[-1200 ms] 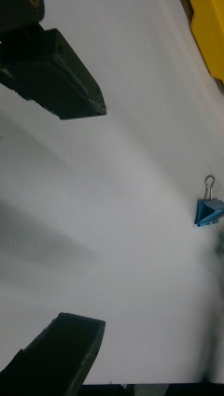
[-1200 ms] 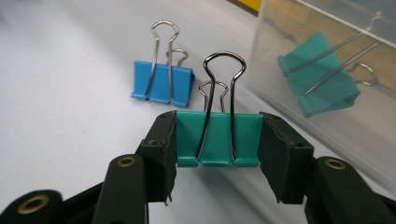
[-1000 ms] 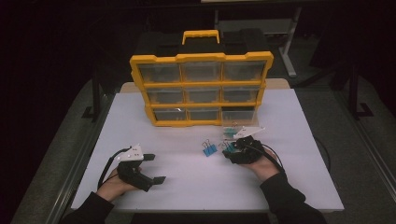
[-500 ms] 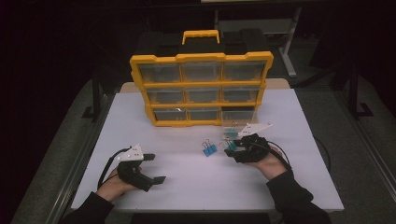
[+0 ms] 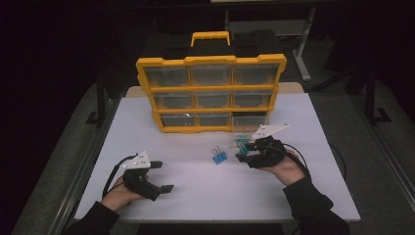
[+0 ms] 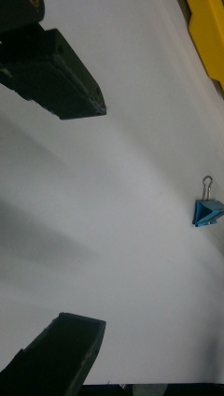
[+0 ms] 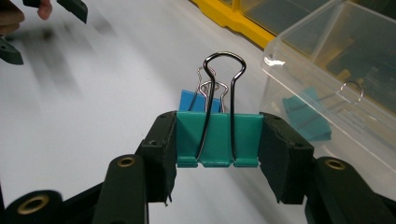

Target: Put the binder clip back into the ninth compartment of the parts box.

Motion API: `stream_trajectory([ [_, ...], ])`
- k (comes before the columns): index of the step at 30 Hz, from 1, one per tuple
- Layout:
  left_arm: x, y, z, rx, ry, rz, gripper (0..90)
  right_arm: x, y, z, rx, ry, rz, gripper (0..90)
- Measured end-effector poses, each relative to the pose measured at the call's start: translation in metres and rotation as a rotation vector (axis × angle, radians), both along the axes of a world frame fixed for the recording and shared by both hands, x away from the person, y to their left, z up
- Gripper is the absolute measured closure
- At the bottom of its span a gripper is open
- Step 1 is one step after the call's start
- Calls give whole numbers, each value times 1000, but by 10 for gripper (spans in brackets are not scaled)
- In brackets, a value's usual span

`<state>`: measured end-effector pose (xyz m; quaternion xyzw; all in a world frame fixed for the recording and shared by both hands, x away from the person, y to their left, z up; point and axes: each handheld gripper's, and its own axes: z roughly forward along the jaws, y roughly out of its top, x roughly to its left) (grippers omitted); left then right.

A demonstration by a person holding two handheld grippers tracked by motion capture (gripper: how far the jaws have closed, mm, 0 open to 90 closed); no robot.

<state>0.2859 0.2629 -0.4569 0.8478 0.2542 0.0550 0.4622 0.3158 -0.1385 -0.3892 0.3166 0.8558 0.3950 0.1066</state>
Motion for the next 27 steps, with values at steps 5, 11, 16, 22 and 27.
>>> stream_trajectory([
  [5,0,0,0,0,-1,1,2,1,0,6,-5,-1,6,483],
  [11,0,0,0,-1,-2,1,2,3,-1,14,-6,-1,11,482],
  [16,1,0,0,-4,-3,3,2,6,-1,20,-7,-1,14,483],
  [22,0,0,0,-6,-2,3,2,13,0,29,-8,4,19,483],
  [27,0,0,0,-5,-3,2,2,19,0,36,-2,0,17,483],
])
